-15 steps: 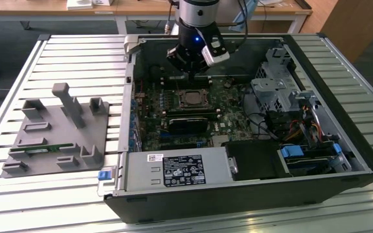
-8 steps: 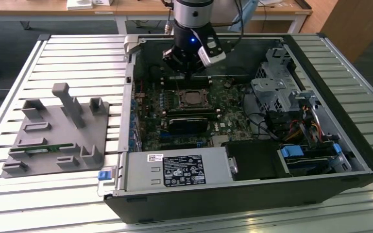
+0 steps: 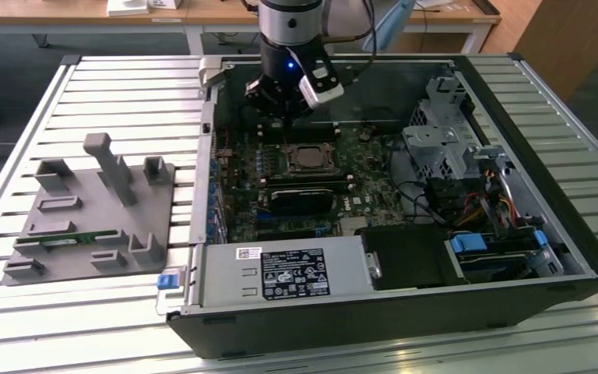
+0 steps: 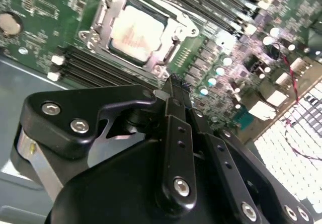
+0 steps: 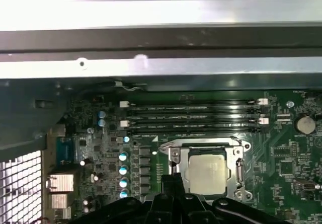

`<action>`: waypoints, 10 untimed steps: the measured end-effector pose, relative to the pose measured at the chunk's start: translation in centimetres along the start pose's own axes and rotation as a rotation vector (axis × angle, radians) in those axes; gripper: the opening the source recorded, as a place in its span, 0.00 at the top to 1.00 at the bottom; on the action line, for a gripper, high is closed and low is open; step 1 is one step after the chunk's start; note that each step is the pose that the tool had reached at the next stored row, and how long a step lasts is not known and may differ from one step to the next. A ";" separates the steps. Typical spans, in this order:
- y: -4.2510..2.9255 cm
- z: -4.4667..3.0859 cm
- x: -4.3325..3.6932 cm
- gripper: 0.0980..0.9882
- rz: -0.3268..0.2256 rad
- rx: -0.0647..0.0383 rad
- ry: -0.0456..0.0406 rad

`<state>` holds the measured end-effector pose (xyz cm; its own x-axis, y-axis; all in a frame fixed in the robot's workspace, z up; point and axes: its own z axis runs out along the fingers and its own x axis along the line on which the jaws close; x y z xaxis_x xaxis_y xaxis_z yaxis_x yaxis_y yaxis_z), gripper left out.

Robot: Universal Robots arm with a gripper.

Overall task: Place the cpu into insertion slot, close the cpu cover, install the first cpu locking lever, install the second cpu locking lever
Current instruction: 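Install the first cpu locking lever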

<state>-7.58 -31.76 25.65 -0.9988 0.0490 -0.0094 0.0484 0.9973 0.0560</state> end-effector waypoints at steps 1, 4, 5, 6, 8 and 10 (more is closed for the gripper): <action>-0.01 0.02 0.27 0.99 0.000 0.000 0.0000; -0.03 0.06 1.07 0.99 0.000 0.000 0.0000; -0.02 0.08 1.32 0.99 0.000 0.000 0.0000; 0.00 0.10 1.54 0.99 0.000 0.000 -0.0001; 0.17 0.12 1.84 0.99 0.000 0.000 0.0001; 0.53 0.17 2.00 0.99 0.000 0.000 0.0000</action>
<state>-9.56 -31.12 25.49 -0.9988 0.0491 -0.0094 0.0485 0.9973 0.0559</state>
